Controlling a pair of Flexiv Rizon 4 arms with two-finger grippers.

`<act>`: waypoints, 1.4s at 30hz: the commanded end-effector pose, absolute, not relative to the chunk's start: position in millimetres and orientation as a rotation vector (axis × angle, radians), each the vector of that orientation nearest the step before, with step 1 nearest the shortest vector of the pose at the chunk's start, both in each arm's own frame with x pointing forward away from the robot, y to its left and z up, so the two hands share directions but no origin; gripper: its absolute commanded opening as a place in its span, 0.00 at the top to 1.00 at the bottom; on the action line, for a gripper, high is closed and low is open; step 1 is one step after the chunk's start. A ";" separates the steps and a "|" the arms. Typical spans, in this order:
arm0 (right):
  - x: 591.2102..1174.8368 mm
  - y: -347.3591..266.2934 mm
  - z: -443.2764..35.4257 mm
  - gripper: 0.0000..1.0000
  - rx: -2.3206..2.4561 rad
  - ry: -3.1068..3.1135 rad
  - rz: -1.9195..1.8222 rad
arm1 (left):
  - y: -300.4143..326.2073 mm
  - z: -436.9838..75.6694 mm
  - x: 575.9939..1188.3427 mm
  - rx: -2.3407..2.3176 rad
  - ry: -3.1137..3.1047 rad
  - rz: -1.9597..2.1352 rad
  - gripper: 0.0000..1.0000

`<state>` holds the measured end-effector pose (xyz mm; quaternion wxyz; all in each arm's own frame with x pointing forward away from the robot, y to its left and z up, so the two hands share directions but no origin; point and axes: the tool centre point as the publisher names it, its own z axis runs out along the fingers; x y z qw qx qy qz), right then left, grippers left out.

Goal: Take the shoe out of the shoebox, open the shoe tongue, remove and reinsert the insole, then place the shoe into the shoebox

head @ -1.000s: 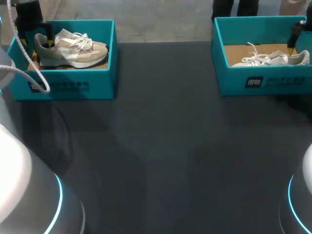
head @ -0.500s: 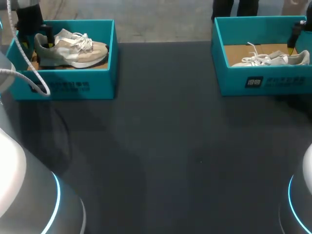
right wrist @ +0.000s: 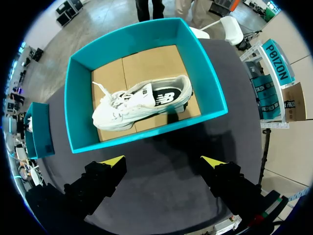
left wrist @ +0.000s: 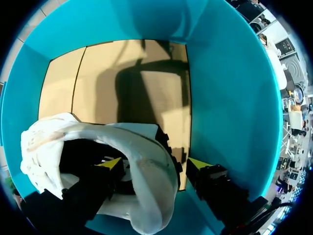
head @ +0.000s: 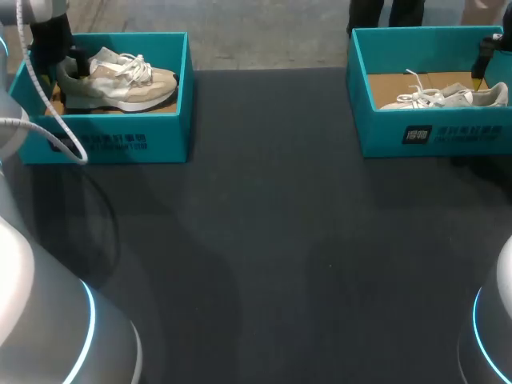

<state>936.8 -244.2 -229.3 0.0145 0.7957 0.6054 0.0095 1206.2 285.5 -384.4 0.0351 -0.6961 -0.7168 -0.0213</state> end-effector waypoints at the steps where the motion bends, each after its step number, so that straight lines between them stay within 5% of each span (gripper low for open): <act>1: 935.9 -244.0 -229.4 0.00 2.478 1.882 0.032 | 288.5 -390.4 1217.0 -2.091 -2.155 0.052 0.15; 11: 935.9 -244.0 -229.4 0.00 2.478 1.882 0.032 | 291.3 -397.1 1217.2 -2.076 -2.149 0.061 0.35; 15: 935.9 -244.0 -229.4 0.00 2.478 1.882 0.032 | 291.3 -398.7 1217.7 -2.071 -2.147 0.061 0.69; 17: 935.9 -244.0 -229.4 0.00 2.478 1.882 0.032 | 291.4 -397.8 1217.0 -2.071 -2.149 0.061 1.00; 42: 935.9 -244.0 -229.4 0.00 2.478 1.882 0.032 | 302.7 -327.1 1211.5 -2.106 -2.217 0.033 1.00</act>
